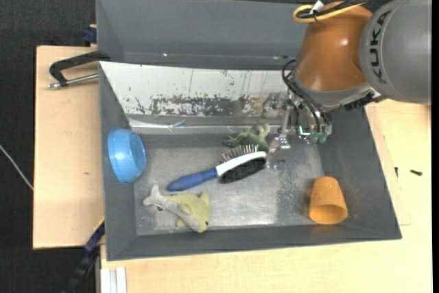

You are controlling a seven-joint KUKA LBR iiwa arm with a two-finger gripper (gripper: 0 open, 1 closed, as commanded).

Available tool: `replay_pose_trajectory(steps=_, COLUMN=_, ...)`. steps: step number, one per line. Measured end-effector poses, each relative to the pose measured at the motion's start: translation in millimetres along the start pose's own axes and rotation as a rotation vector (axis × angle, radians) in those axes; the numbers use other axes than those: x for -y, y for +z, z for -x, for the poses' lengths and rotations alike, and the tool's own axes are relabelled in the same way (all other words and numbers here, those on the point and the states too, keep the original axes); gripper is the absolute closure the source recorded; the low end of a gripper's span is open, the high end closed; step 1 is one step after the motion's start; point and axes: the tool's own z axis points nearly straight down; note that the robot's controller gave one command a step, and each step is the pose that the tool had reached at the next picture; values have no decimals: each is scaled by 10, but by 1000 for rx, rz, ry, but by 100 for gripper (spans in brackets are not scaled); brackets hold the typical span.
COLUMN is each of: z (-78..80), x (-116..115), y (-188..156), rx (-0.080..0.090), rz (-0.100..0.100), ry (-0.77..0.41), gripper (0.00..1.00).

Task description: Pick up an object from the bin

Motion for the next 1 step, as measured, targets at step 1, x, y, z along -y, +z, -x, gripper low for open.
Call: replay_pose_trajectory(steps=1, z=-168, x=-296, y=619, rx=14, rz=-2, ry=-314, gripper=0)
